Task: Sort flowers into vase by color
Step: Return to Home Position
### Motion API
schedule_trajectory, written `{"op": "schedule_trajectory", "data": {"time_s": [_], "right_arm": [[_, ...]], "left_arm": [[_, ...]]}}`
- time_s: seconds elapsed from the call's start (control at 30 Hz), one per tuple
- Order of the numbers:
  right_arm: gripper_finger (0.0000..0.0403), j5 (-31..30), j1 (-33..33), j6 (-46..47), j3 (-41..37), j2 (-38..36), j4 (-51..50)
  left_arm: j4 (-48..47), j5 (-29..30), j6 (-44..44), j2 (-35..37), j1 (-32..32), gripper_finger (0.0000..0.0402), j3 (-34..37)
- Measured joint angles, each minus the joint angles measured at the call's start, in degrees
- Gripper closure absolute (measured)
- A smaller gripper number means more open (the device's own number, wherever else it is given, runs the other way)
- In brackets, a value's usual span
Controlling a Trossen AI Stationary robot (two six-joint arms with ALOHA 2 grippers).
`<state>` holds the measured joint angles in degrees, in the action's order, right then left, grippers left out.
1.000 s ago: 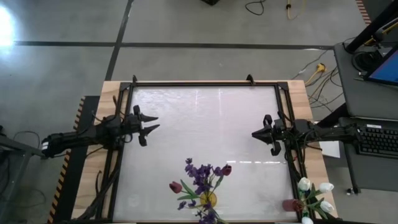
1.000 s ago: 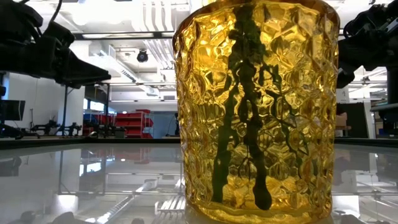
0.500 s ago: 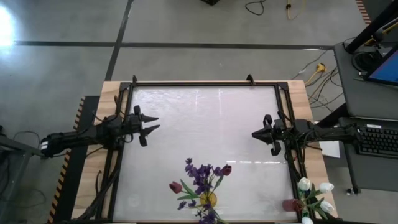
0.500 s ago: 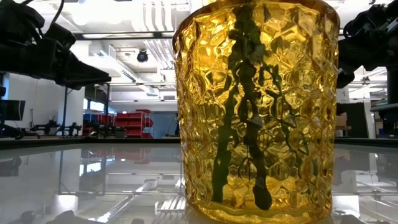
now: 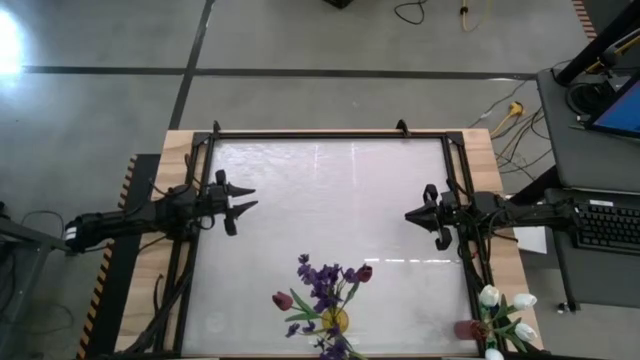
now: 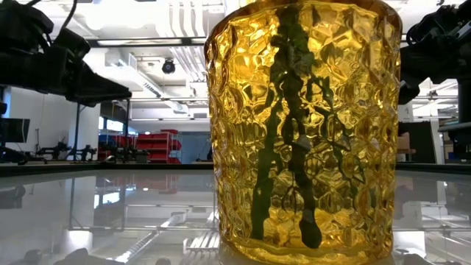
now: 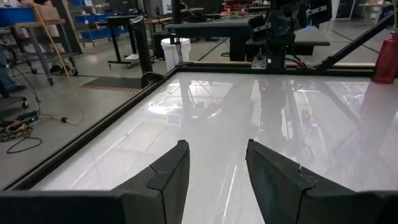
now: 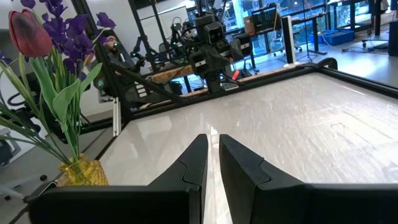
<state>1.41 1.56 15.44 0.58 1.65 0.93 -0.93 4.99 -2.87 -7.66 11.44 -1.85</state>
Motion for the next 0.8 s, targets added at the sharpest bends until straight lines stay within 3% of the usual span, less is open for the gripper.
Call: {"op": "schedule_trajectory", "data": {"time_s": [0.8], "right_arm": [[0.0369, 0.0, 0.0, 0.0, 0.0, 0.0, 0.0]], "left_arm": [[0.0, 0.0, 0.0, -2.3, 0.0, 0.0256, 0.0]]}}
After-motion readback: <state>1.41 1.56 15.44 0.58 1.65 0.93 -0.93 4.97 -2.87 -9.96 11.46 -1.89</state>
